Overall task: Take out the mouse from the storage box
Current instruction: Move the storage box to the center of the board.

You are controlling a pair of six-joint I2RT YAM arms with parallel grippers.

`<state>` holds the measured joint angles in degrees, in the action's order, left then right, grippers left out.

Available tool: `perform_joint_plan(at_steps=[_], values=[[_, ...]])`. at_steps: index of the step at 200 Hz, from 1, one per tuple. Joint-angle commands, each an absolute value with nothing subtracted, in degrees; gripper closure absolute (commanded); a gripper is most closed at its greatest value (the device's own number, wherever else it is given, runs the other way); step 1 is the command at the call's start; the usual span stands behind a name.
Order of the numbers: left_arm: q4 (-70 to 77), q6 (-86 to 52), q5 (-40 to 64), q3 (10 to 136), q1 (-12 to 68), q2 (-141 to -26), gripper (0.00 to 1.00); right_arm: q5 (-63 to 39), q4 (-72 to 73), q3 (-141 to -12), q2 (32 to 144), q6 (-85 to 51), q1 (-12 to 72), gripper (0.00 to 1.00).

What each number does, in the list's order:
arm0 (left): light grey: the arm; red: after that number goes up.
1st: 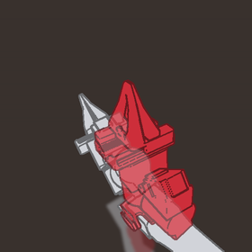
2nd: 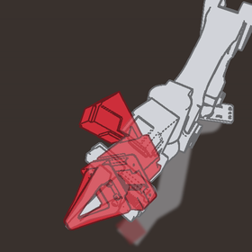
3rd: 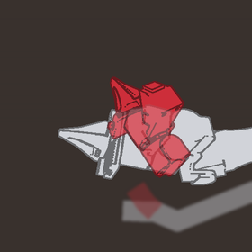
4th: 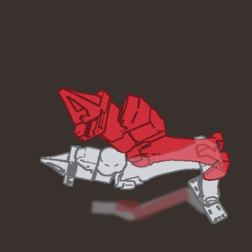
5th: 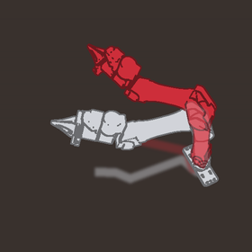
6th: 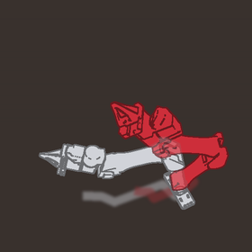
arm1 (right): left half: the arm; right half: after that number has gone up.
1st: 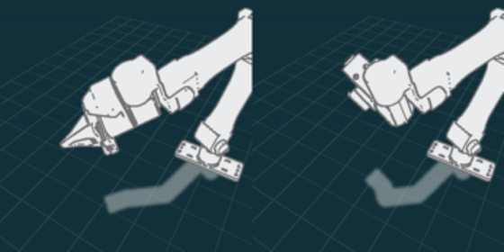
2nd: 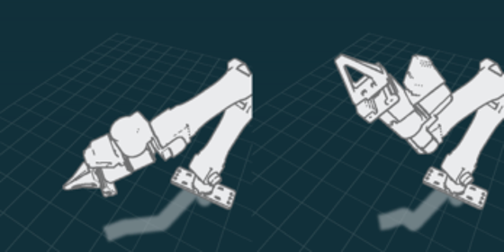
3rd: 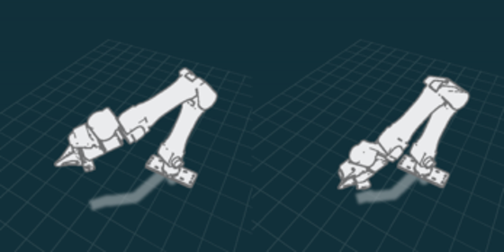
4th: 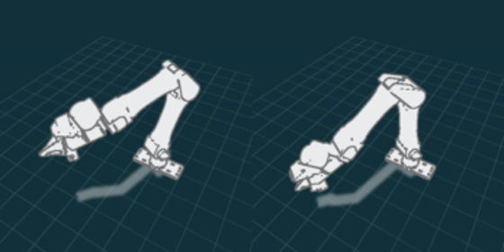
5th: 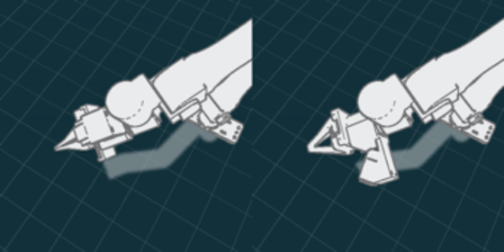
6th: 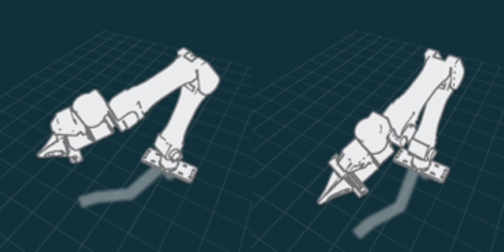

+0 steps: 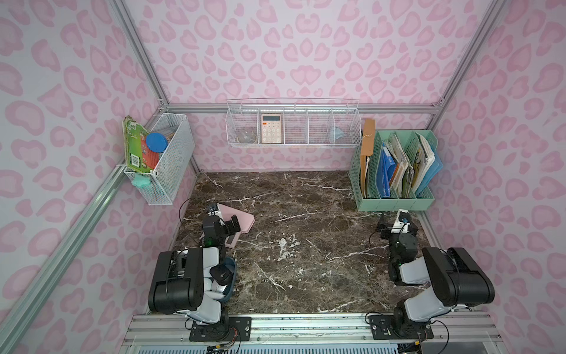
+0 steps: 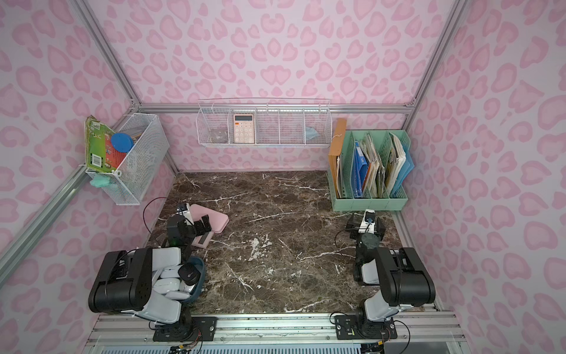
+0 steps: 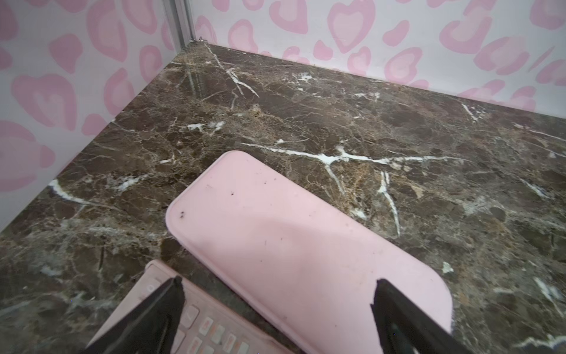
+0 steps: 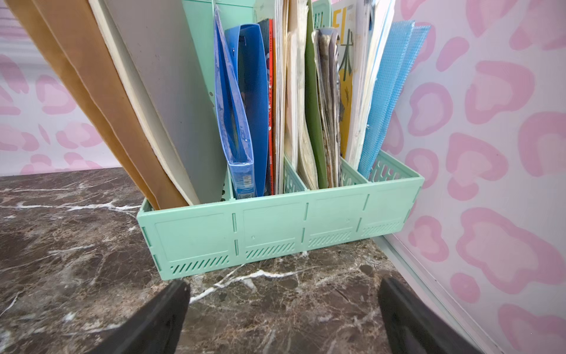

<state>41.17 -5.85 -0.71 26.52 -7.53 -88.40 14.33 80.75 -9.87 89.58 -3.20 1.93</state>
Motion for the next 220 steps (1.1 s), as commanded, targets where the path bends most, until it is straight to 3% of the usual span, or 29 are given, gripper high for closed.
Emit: perform_joint_plan(at_steps=[1, 121, 151, 176, 220], values=[[40.7, -6.1, -0.3, 26.6, -7.6, -88.0, 0.01, 14.4, 80.7, -10.1, 89.6, -3.4, 2.0, 0.00], [40.8, -6.1, -0.3, 26.6, -7.6, -88.0, 0.01, 14.4, 80.9, -10.1, 89.6, -3.4, 2.0, 0.00], [41.1, -1.9, 5.8, 26.1, -7.4, -86.2, 0.01, 7.5, 83.9, -7.4, 86.7, 1.7, 3.8, 0.00], [38.0, 1.0, 6.0, 23.7, -5.0, -77.6, 0.01, 15.0, 77.3, -7.0, 78.9, 8.6, 11.3, 0.00], [16.8, -2.3, 2.4, 30.8, 0.3, -59.4, 0.01, 15.3, 54.4, -15.0, 64.4, 9.1, 21.4, 0.00]])
